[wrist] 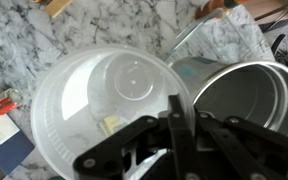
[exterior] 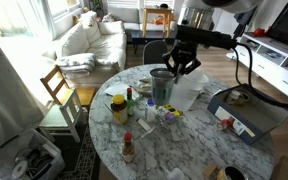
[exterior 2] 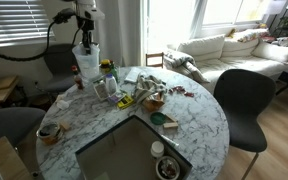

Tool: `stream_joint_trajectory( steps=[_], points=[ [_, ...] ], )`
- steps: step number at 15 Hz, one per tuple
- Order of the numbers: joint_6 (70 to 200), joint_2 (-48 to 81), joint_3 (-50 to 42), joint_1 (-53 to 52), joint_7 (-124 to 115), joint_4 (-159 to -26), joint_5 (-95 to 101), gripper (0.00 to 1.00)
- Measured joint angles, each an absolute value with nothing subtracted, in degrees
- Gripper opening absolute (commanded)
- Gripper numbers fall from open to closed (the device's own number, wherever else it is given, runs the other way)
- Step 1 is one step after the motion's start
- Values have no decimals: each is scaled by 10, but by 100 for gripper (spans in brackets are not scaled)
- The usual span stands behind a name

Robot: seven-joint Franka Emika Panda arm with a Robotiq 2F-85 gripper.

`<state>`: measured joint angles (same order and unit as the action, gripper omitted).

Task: Remove the cups from the box and put them in the clear container then remove the bottle with the yellow lid from the container and put it on the table.

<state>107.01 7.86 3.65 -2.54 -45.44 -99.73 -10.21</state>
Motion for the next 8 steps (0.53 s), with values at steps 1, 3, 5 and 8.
stream_joint_trajectory(
  steps=[1, 3, 5, 8],
  points=[
    [1055, 104, 39, -33, -464, -969, -114, 2],
    [1030, 144, 42, -44, -488, -923, -133, 6],
    [1027, 176, 42, -52, -529, -885, -134, 6],
    [1022, 193, 40, -53, -542, -862, -134, 6]
  ],
)
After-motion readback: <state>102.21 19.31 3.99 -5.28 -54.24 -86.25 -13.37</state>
